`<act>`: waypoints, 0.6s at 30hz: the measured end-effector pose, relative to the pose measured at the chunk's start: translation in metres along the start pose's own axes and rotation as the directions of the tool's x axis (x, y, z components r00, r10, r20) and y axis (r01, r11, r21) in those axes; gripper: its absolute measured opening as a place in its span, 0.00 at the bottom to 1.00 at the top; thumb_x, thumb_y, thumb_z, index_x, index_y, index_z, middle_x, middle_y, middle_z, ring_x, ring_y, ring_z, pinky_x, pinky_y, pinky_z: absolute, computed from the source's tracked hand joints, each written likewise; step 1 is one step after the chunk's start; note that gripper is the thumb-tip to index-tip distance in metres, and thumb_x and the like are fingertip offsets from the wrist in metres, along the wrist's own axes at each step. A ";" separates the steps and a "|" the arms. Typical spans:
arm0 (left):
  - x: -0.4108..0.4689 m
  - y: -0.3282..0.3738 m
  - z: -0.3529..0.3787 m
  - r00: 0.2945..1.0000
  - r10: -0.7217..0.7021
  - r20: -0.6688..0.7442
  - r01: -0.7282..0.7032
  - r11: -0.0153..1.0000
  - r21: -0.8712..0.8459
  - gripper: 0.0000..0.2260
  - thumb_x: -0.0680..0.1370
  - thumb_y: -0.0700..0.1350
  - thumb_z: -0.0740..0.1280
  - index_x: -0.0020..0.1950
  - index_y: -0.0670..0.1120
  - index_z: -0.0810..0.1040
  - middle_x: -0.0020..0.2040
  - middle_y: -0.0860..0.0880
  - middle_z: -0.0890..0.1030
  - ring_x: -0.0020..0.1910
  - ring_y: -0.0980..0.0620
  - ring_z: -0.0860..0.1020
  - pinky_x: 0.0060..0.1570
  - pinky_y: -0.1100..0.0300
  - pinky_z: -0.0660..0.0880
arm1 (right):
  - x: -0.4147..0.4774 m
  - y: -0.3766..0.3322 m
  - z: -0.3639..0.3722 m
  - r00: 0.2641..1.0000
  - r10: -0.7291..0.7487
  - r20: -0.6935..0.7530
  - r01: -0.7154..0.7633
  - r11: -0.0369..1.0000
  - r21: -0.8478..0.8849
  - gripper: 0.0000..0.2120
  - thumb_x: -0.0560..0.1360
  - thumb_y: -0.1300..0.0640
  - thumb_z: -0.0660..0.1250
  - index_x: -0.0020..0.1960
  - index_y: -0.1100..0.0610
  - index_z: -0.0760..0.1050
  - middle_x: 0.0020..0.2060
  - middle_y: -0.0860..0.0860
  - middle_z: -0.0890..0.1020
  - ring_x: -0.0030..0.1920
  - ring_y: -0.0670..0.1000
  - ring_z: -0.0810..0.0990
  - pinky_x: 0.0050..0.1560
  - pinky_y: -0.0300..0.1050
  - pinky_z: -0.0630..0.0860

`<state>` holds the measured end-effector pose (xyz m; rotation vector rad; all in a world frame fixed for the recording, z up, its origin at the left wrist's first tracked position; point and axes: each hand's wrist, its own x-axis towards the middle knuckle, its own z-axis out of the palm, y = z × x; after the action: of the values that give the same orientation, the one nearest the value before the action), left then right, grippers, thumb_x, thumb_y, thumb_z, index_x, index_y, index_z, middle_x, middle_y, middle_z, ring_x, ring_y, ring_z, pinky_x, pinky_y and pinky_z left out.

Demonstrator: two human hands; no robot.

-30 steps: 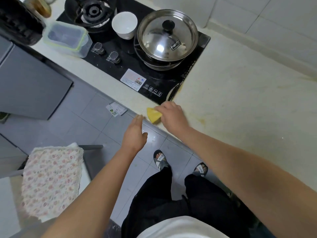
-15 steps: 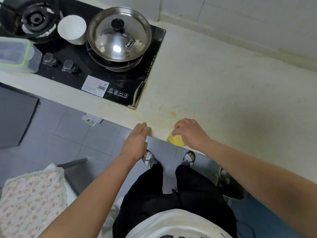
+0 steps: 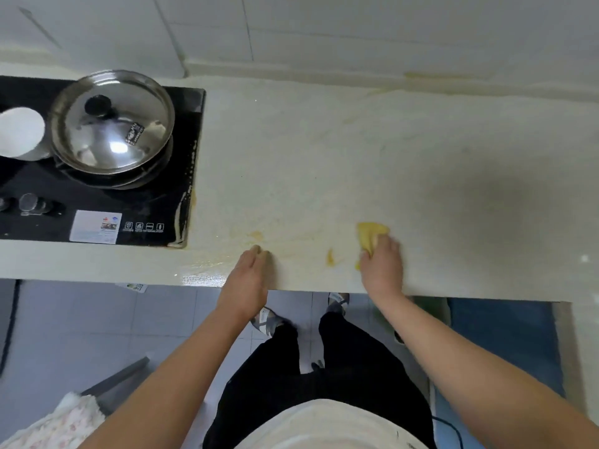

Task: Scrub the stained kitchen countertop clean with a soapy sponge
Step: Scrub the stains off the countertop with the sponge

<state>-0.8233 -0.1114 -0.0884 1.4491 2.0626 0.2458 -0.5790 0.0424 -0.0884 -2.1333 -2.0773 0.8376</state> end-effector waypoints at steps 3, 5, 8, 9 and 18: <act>0.001 0.005 -0.007 0.991 -0.118 0.064 0.118 0.993 -0.005 0.33 0.73 0.31 0.65 0.78 0.41 0.65 0.81 0.43 0.61 0.75 0.42 0.67 0.64 0.50 0.74 | -0.024 -0.055 0.034 0.997 -0.056 0.051 0.050 0.993 0.103 0.16 0.78 0.57 0.66 0.63 0.62 0.70 0.58 0.58 0.74 0.56 0.59 0.75 0.46 0.48 0.69; -0.001 0.006 -0.012 0.986 -0.160 0.044 0.160 0.987 0.012 0.34 0.74 0.33 0.65 0.80 0.43 0.63 0.81 0.47 0.61 0.73 0.42 0.69 0.57 0.52 0.75 | -0.038 -0.098 0.056 0.988 -0.084 0.131 0.064 0.987 0.147 0.17 0.79 0.56 0.66 0.64 0.62 0.70 0.58 0.58 0.74 0.56 0.58 0.75 0.47 0.48 0.69; -0.006 0.006 -0.020 0.973 -0.232 -0.017 0.232 0.973 -0.020 0.25 0.76 0.34 0.65 0.73 0.44 0.68 0.70 0.46 0.70 0.61 0.42 0.75 0.46 0.51 0.76 | -0.051 -0.153 0.087 0.948 -0.169 0.268 0.118 0.973 0.197 0.17 0.79 0.58 0.62 0.66 0.62 0.69 0.57 0.58 0.75 0.55 0.59 0.76 0.50 0.51 0.74; -0.007 0.004 -0.024 0.967 -0.250 -0.042 0.248 0.968 -0.038 0.22 0.76 0.34 0.64 0.70 0.45 0.70 0.65 0.46 0.73 0.57 0.41 0.76 0.45 0.48 0.77 | -0.053 -0.167 0.094 0.914 -0.235 0.329 0.154 0.955 0.254 0.16 0.80 0.57 0.58 0.65 0.62 0.70 0.55 0.59 0.76 0.54 0.59 0.76 0.50 0.50 0.75; 0.005 -0.004 -0.048 0.922 -0.382 -0.068 0.386 0.920 0.068 0.26 0.79 0.39 0.66 0.77 0.52 0.69 0.59 0.47 0.72 0.53 0.43 0.79 0.43 0.58 0.68 | -0.010 -0.151 0.068 0.599 -0.321 0.734 0.060 0.932 0.359 0.13 0.70 0.50 0.63 0.52 0.43 0.80 0.43 0.45 0.83 0.42 0.49 0.79 0.45 0.46 0.77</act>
<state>-0.8553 -0.0997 -0.0537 1.0565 2.3719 0.0422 -0.7436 0.0255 -0.0834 -1.4279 -2.1950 2.1967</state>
